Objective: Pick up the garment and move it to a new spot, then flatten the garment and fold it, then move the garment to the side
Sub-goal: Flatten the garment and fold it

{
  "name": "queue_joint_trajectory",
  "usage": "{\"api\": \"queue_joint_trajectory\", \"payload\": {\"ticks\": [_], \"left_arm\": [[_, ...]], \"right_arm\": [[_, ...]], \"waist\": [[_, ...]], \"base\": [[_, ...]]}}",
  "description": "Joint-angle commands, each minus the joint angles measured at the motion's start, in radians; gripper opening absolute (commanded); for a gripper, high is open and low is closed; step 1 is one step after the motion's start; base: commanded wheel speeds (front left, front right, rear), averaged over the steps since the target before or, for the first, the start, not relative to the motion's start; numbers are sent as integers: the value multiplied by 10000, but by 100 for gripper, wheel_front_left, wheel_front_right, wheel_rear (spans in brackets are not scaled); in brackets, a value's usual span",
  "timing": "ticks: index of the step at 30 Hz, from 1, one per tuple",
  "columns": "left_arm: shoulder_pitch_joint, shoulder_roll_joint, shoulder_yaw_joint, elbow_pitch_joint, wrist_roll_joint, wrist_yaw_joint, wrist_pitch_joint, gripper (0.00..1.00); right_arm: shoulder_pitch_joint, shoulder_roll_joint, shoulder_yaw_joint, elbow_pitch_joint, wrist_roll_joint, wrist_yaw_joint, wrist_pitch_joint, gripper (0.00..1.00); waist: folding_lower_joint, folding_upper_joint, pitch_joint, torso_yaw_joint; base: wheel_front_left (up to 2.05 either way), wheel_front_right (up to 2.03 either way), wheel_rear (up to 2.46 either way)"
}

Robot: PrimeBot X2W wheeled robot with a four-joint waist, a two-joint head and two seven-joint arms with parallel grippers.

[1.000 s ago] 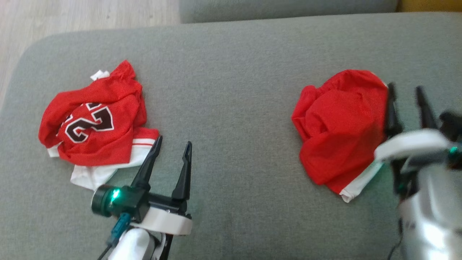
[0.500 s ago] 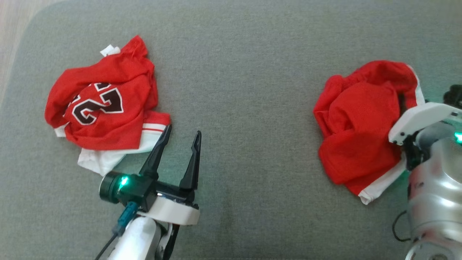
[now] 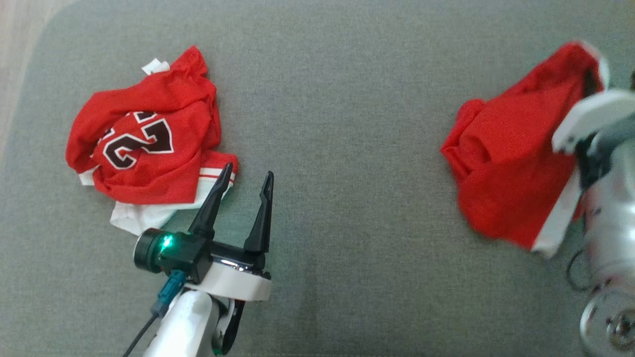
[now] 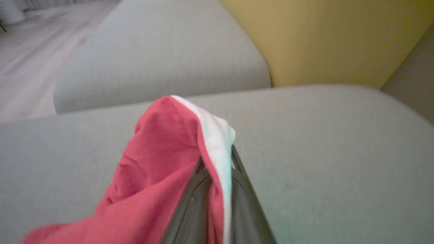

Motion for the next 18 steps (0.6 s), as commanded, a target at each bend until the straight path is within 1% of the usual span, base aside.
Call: {"api": "queue_joint_trajectory", "payload": {"ticks": [1,5,6,10,13,16,17,18], "left_arm": [[-207,-35,413,-256,115,-60,-93,100],[-40,-92,579,-275,116,-76,-93,100],[59,-111,665,-304,132,-90,-93,100],[287,-144,786,-359,158,-114,-93,100],[466,-166,780,-380,176,-154,-93,100],[696,-190,786,-299,-76,-219,-93,100],[744,-198,788,-294,-221,-240,-93,100],[773,-207,751,-281,-327,-249,-93,100]], "right_arm": [[-842,-183,457,-304,61,-7,-358,0],[-1523,-591,1272,-405,17,-7,-1192,0],[-1837,-740,1674,-505,-47,-7,-1529,0],[-2232,-829,2724,-736,-228,-7,-2029,0],[-2031,-598,3862,-784,-354,-7,-2235,0],[-1307,-353,5122,-673,-584,-7,-2329,0],[-944,-133,5486,-567,-549,-7,-2349,0],[-141,238,6224,-295,-403,-7,-2396,0]], "waist": [[-1,0,-172,18],[-1,0,-569,60],[-1,0,-775,94],[-1,0,-1158,225],[-1,0,-1349,356],[-1,0,-1438,510],[-1,0,-1433,570],[-1,0,-1441,694]], "base": [[0,0,0],[0,0,0],[0,0,0],[0,0,0],[0,0,0],[0,0,0],[0,0,0],[0,0,0]]}}
